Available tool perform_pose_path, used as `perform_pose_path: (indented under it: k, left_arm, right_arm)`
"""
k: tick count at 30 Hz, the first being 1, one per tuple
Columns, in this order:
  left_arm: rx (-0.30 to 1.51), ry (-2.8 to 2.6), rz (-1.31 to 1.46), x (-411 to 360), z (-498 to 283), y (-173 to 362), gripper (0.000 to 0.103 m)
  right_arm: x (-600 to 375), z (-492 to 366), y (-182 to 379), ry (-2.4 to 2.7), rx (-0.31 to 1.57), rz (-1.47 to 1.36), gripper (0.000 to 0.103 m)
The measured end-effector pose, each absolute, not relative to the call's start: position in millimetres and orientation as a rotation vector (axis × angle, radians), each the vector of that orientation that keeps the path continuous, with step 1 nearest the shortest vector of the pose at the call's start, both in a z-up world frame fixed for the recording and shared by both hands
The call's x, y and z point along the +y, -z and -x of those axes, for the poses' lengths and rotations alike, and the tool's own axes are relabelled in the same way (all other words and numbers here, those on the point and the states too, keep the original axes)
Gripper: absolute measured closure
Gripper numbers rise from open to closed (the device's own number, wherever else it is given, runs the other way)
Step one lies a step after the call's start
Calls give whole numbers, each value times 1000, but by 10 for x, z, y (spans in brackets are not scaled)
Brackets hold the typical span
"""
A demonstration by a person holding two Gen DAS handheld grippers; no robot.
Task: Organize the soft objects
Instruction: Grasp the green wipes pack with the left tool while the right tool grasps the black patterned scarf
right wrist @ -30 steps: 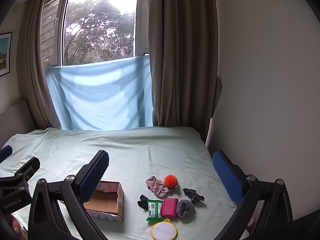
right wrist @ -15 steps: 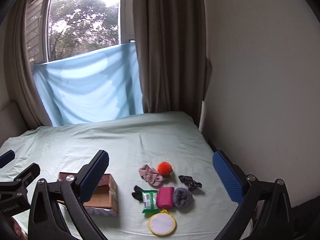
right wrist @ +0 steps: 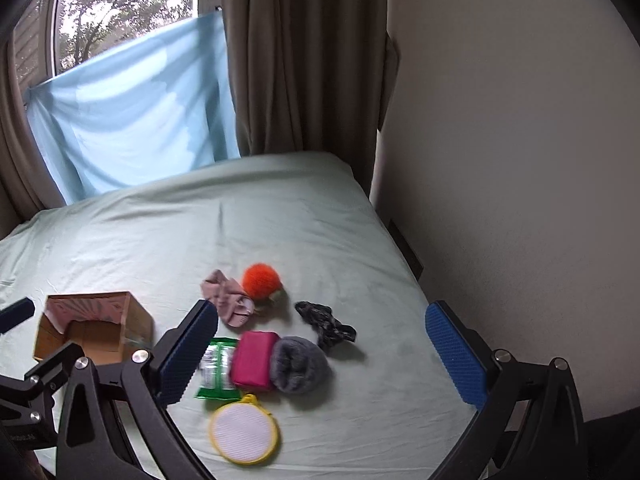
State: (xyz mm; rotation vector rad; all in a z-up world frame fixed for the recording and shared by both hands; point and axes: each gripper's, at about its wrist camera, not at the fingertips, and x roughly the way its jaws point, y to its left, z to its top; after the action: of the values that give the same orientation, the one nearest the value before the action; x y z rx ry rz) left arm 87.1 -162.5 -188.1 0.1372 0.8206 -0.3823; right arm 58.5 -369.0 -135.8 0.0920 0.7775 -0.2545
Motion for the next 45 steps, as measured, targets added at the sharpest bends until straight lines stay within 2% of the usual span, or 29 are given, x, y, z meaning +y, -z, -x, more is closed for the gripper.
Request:
perform_pose_path:
  k: [13,23,25,27,31,33,35,37,38,40,45]
  left_arm:
    - [1089,184,-123,-2030,-1459,3635,3]
    - [1245,104,-111,-2108,-1842,4297,3]
    - [1271,103,-111,-2140,-1877,4385,7]
    - [1294,97,-101,-2155,-1919,4476,11]
    - [1321,76,-31,-2097,-2017,4578,12]
    - [1335,73,10,-2056,-2052,4617,16]
    - [1354,82,69,-2004,-2079,4655,26]
    - [1371,92,125,-1960,-2104,4697,31]
    - [1377,93,133,-1958,-2117,4720,40]
    - [1392,110,120,-1966,-2131,4796,49]
    - [1378,117,77,-2037,-2151,4814,58]
  right_arm:
    - [-4296,-1573,2755,140,901,-26,0]
    - [-4206,-2062,3579,-38,1079,49,6]
    - [-4191,-2112,3688,-63,1106,62,7]
    - [-4199,-2160,3802,-89,1136,66,16]
    - [-4230,-2236,3920,-131,1156,39,18]
    - [-4248,-2301,3961,-151,1160,23,23]
    - [-4261,-2352,3989,-176,1172,0,31]
    - [-4259,-2431,4052,-195,1183,-22,36]
    - [-4262,-2449,4067,-202,1186,-27,39]
    - [-4282,-2468,4094,-218,1198,-36,43]
    - [-4308,-2475,4121,-227,1206,-37,64]
